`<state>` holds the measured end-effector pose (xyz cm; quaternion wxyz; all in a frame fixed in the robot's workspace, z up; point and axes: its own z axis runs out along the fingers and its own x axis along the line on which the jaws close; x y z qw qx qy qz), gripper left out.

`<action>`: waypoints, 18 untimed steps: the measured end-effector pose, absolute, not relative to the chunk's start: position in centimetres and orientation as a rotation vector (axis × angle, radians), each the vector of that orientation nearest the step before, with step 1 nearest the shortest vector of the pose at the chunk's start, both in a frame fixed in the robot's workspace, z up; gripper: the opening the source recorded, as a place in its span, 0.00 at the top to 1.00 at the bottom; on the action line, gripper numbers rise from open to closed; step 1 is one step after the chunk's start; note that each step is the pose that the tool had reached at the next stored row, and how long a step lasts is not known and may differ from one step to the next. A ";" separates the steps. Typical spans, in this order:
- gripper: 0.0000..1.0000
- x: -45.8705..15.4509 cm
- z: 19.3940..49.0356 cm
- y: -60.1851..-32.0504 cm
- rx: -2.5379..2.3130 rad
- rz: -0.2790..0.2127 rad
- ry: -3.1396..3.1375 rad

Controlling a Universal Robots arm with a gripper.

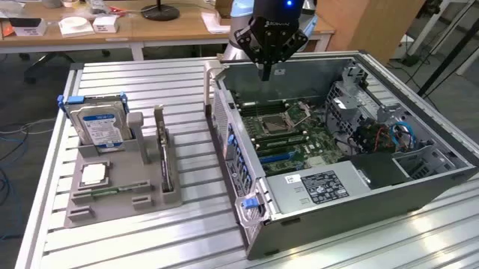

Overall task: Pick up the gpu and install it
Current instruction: 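Reach for the gpu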

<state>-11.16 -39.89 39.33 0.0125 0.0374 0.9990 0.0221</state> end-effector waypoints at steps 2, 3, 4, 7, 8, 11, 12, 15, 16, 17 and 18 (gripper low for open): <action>0.89 -11.2 39.3 -39.9 0.117 0.069 3.114; 0.89 -11.2 39.3 -39.9 0.117 0.069 3.114; 0.89 -11.2 39.3 -39.9 0.117 0.069 3.114; 0.89 -11.2 39.3 -39.9 0.117 0.069 3.114; 0.89 -11.3 39.3 -39.9 0.117 0.069 3.114; 0.89 -11.4 39.3 -39.9 0.117 0.069 3.114; 0.89 -11.4 39.3 -39.9 0.117 0.069 3.114; 0.89 -11.5 39.3 -39.9 0.117 0.069 3.114; 0.89 -11.6 39.3 -39.9 0.117 0.069 3.114; 0.89 -11.6 39.3 -39.9 0.117 0.069 3.114; 0.89 -11.6 39.3 -39.9 0.117 0.069 3.114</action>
